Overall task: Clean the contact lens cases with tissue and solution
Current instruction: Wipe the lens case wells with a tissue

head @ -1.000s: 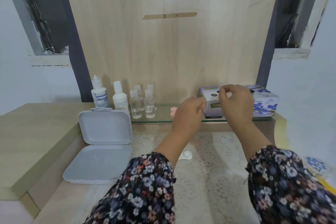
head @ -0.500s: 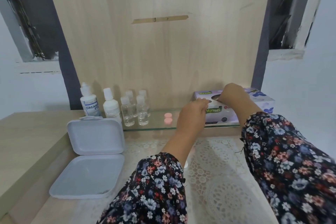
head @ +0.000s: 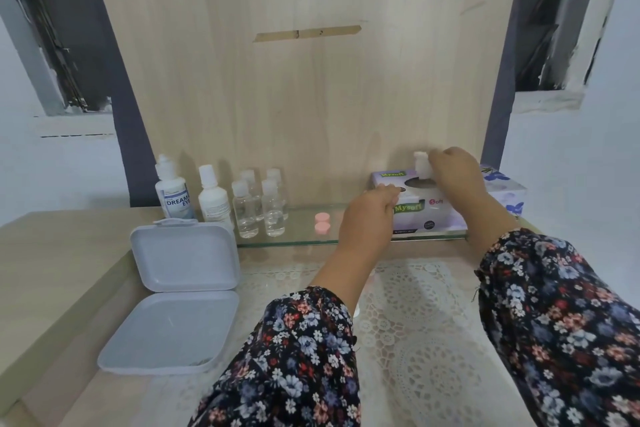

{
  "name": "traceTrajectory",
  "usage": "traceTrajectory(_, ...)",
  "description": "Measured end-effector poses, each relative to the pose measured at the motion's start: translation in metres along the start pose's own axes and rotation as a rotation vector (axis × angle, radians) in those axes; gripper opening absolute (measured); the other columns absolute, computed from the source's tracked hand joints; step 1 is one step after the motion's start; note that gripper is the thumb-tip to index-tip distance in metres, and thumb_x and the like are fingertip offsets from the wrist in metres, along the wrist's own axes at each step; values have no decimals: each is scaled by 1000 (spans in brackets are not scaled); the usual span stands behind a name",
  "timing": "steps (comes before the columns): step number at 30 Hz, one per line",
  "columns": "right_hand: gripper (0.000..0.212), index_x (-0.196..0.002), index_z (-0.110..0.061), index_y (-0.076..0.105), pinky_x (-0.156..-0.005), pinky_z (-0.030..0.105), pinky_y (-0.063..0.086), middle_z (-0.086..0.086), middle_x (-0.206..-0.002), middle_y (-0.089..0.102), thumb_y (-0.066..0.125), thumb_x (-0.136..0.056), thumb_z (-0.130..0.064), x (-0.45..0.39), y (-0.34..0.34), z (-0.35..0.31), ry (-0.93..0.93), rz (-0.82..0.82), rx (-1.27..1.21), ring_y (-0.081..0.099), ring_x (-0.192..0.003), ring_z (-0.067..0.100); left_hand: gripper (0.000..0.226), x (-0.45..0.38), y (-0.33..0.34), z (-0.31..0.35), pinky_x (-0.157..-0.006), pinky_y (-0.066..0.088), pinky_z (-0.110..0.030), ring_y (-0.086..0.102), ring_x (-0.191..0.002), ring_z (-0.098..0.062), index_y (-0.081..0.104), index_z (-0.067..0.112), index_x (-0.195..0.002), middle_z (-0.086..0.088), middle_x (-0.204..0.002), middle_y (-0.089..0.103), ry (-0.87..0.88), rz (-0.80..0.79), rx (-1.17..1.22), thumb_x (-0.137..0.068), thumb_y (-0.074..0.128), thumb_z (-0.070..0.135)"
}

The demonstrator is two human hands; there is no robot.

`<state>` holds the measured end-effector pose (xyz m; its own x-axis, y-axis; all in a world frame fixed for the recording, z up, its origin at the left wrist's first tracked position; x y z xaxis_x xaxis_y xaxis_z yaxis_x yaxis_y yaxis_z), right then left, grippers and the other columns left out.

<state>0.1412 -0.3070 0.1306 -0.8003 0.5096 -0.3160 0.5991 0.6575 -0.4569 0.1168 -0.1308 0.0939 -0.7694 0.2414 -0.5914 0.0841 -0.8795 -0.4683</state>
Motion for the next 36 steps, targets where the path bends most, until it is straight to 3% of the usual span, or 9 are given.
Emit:
traceTrajectory(3,37,-95,-11,57,-72,34,41,1,-87,58,58,-85,-47,6,7,-5,-7,-164,-56,54,-82,23,29,-1,2,-1,-83,48,-43,62,-96,-32,69,4,-112,-18,-103,69,4,-11,-6,-95,46,7)
traceTrajectory(9,17,-71,-10,67,-56,28,36,3,-62,53,73,-82,-22,14,10,-8,-99,-305,88,48,-60,18,32,-2,4,-2,-75,47,-41,60,-85,-32,70,7,-103,-14,-92,67,-3,-41,-39,-90,42,12)
traceTrajectory(11,26,-66,-9,62,-59,28,35,2,-59,50,65,-87,-24,14,5,-9,-174,-188,22,45,-59,18,31,-2,3,-1,-80,46,-35,61,-96,-30,69,8,-115,-11,-104,70,-12,-58,-27,-94,45,5)
traceTrajectory(13,19,-83,-11,66,-66,27,42,1,-78,61,58,-92,-25,19,-6,-12,-244,-21,-181,54,-72,15,33,-2,3,-2,-90,43,-28,60,-111,-26,65,8,-123,-10,-119,67,-33,-75,-21,-97,46,4)
traceTrajectory(17,11,-93,-20,61,-68,9,41,-14,-84,61,51,-97,-21,42,-26,-25,-369,238,-442,52,-74,-10,33,1,2,-1,-101,30,-17,44,-134,-21,59,6,-129,-11,-139,54,-84,-144,32,-99,46,5)
traceTrajectory(23,10,-91,-25,58,-74,14,43,-19,-85,61,51,-98,-24,78,-39,-48,-436,419,-661,55,-81,-5,55,12,-14,5,-102,31,-14,43,-125,-7,34,20,-149,5,-138,48,-136,-193,209,-99,52,33)
traceTrajectory(26,9,-93,-23,59,-67,11,42,-15,-85,61,52,-99,-20,100,-32,-57,-476,350,-686,55,-75,-4,65,29,-37,13,-90,24,7,27,-125,13,29,22,-149,22,-144,30,-127,-101,393,-93,60,33)
traceTrajectory(31,12,-90,-21,60,-60,8,42,-16,-70,65,54,-98,-14,137,6,-46,-381,145,-713,55,-64,-9,59,57,-56,-7,-105,34,-19,46,-125,5,49,31,-131,20,-135,53,-165,-98,417,-79,76,35)
traceTrajectory(36,13,-92,-16,63,-60,13,45,-19,-72,66,52,-97,-10,172,47,-25,-328,-50,-745,57,-65,-2,21,93,-69,-36,-86,48,-26,64,-91,-9,72,22,-93,3,-95,72,-293,-29,388,-78,76,8)
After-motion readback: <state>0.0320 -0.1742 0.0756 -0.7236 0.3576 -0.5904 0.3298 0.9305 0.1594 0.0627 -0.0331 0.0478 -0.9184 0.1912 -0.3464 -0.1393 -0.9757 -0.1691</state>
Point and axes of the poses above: each hand's wrist, its own x-axis away from the middle knuckle, its own y-axis out of the palm, z = x × y, the point moved 6 cm from there along -x, towards the middle knuckle
